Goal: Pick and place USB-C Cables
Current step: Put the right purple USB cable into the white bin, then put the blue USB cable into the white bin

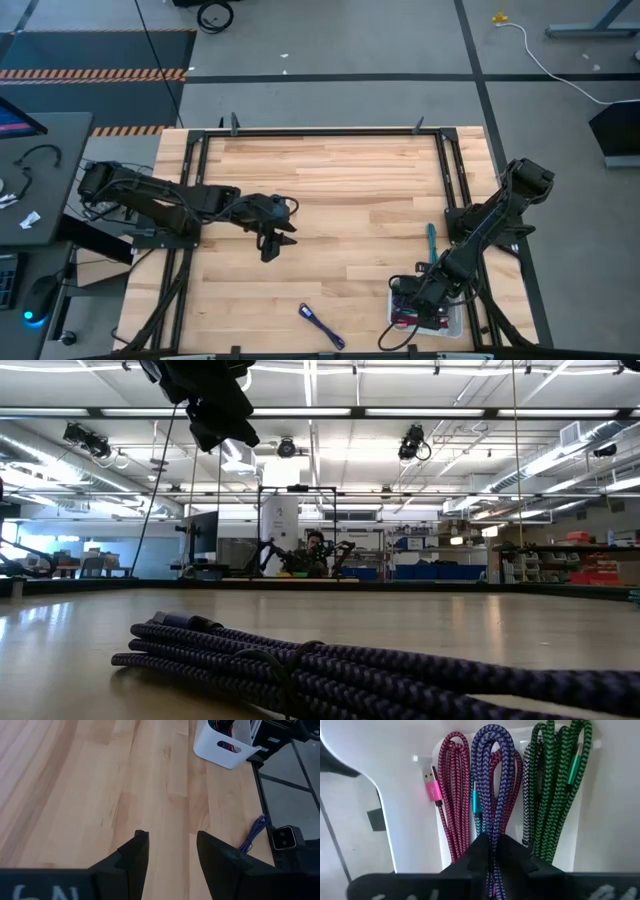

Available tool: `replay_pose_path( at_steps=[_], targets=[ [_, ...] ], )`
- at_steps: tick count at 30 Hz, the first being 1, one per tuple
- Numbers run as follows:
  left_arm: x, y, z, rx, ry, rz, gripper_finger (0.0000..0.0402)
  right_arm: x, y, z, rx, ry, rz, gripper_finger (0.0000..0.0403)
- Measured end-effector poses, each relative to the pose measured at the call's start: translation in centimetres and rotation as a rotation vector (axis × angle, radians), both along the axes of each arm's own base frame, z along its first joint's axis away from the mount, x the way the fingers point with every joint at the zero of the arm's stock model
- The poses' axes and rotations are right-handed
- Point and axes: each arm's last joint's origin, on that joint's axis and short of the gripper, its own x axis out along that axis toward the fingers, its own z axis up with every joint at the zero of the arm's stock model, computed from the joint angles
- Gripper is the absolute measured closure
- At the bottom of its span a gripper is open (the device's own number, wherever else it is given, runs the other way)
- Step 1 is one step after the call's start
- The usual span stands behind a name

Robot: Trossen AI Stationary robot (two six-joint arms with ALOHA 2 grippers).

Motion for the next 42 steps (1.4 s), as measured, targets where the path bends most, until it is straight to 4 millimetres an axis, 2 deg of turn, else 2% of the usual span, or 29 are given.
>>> replay_pose_path(
  at_steps=[13, 17, 20, 24, 30, 35, 42],
  targets=[
    [0.0, 0.0, 0.0, 0.001, 0.000, -0.001, 0.0230, -0.1, -0.1, -0.3, 0.002, 0.013, -0.036, 0.0303],
    [0.0, 0.0, 0.0, 0.002, 0.000, -0.001, 0.0230, 0.0, 0.0, 0.1, 0.049, 0.060, -0.017, 0.0289],
    [0.0, 0.0, 0.0, 0.002, 0.000, -0.001, 0.0230, 0.2, 0.5, 1.3, 0.125, 0.107, 0.010, 0.0288],
    [0.0, 0.0, 0.0, 0.003, -0.001, -0.002, 0.0230, 0.4, 1.1, 3.9, 0.220, 0.148, 0.021, 0.0290],
    [0.0, 0.0, 0.0, 0.003, -0.002, -0.002, 0.0230, 0.4, 0.6, 7.6, 0.259, 0.170, -0.137, 0.0291],
    [0.0, 0.0, 0.0, 0.003, -0.002, -0.002, 0.0230, 0.6, -1.6, 9.3, 0.231, 0.111, -0.369, 0.0291],
    [0.1, 0.0, 0.1, 0.007, -0.018, 0.006, 0.0230, 0.0, -8.0, 10.5, -0.073, 0.025, -0.784, 0.0291]
  ],
)
